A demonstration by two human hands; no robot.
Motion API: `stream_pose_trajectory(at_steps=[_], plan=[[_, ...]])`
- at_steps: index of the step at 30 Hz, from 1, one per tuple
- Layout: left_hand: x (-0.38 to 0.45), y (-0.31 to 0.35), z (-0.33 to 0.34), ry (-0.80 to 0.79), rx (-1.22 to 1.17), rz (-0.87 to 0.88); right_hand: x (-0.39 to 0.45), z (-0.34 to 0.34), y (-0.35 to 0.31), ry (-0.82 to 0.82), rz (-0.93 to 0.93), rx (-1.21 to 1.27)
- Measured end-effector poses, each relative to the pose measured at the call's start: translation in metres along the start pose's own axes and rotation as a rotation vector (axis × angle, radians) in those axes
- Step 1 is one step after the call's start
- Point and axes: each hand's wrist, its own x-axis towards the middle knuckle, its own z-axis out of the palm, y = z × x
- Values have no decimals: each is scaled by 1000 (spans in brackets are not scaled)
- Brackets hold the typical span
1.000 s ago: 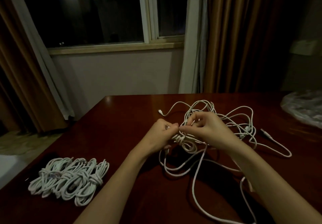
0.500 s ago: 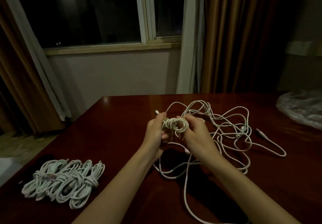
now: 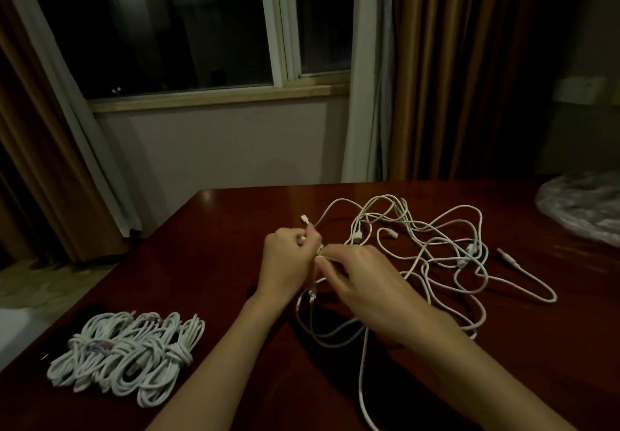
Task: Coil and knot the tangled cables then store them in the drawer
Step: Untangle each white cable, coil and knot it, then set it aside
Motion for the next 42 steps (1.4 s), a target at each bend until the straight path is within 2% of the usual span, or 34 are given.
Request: stream_pose_trajectory(at_steps=[3, 6, 8, 11, 13, 15, 19, 21, 23, 25, 27, 29, 31, 33, 37, 42], plan=[[-2, 2, 6, -154, -35, 14, 4, -9, 10, 64, 62, 108], [-2, 10, 9, -208, -295, -130, 10, -23, 22, 161, 153, 346], [-2, 18, 9, -240, -444, -246, 9, -26, 26, 162, 214, 521], [-2, 30, 10, -219, -640, -370, 8, -19, 26, 113, 322, 962], [0, 36, 11, -154, -760, -444, 8, -12, 26, 169, 356, 1088], [0, 37, 12, -70, -785, -478, 9, -4, 26, 238, 313, 957], [-2, 36, 14, 146, -687, -483, 5, 7, 14, 242, 157, 636], [-2, 32, 13, 210, -580, -413, 2, 12, 6, 226, 151, 613], [-1, 26, 8, 251, -402, -271, 1, 15, 3, 207, 176, 619], [0, 19, 2, 262, -219, -109, 0, 16, 1, 172, 175, 560], [1, 12, -1, 235, -90, 4, 1, 11, 0, 147, 129, 375], [2, 6, -2, 164, -22, 71, 1, 2, 1, 169, 70, 157], [3, 2, 0, 78, 15, 89, 1, -6, 6, 214, 37, 50], [2, -1, 1, -33, 4, 81, 0, -14, 11, 247, 11, 68], [2, 4, 1, -243, -144, -29, 1, -27, 23, 248, 45, 274], [0, 16, 4, -284, -434, -275, 1, -25, 24, 159, 254, 745]])
